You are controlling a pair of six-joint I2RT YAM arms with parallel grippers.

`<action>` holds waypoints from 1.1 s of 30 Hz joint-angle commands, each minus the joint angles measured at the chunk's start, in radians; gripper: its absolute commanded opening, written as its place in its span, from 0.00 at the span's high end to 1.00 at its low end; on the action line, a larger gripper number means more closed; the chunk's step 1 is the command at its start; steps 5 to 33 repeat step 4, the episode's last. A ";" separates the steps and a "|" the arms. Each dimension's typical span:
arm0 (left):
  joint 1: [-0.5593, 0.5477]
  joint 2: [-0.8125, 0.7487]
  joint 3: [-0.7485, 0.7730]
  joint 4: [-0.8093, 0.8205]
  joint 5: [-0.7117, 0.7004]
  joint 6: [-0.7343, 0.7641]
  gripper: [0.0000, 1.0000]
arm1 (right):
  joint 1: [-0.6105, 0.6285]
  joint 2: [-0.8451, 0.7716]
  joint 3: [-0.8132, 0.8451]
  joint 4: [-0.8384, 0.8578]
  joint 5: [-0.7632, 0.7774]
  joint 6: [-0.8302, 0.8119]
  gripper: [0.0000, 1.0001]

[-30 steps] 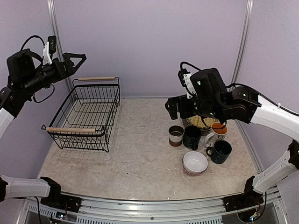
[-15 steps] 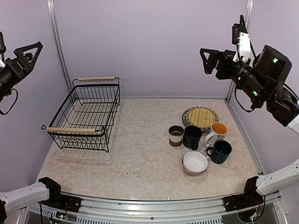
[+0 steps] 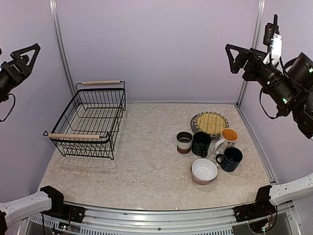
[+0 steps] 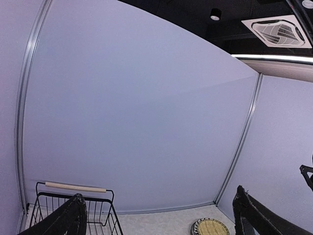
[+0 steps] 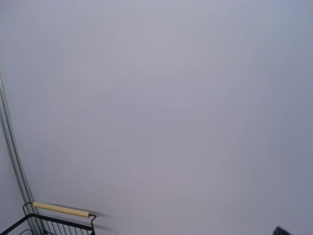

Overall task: Unload the mixed dishes from the dish rack
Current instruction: Reset both arms

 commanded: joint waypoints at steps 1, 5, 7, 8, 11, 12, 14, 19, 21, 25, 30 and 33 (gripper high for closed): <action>0.003 -0.004 -0.002 -0.011 -0.014 0.018 0.01 | -0.006 -0.024 -0.024 0.006 -0.056 -0.006 0.00; 0.003 -0.002 -0.003 -0.010 -0.012 0.016 0.01 | 0.001 0.037 0.055 -0.084 0.028 0.035 0.00; 0.003 -0.002 -0.003 -0.010 -0.012 0.016 0.01 | 0.001 0.037 0.055 -0.084 0.028 0.035 0.00; 0.003 -0.002 -0.003 -0.010 -0.012 0.016 0.01 | 0.001 0.037 0.055 -0.084 0.028 0.035 0.00; 0.003 -0.002 -0.003 -0.010 -0.012 0.016 0.01 | 0.001 0.037 0.055 -0.084 0.028 0.035 0.00; 0.003 -0.002 -0.003 -0.010 -0.012 0.016 0.01 | 0.001 0.037 0.055 -0.084 0.028 0.035 0.00; 0.003 -0.002 -0.003 -0.010 -0.012 0.016 0.01 | 0.001 0.037 0.055 -0.084 0.028 0.035 0.00; 0.003 -0.002 -0.003 -0.010 -0.012 0.016 0.01 | 0.001 0.037 0.055 -0.084 0.028 0.035 0.00; 0.003 -0.002 -0.003 -0.010 -0.012 0.016 0.01 | 0.001 0.037 0.055 -0.084 0.028 0.035 0.00; 0.003 -0.002 -0.003 -0.010 -0.012 0.016 0.01 | 0.001 0.037 0.055 -0.084 0.028 0.035 0.00; 0.003 -0.002 -0.003 -0.010 -0.012 0.016 0.01 | 0.001 0.037 0.055 -0.084 0.028 0.035 0.00; 0.003 -0.002 -0.003 -0.010 -0.012 0.016 0.01 | 0.001 0.037 0.055 -0.084 0.028 0.035 0.00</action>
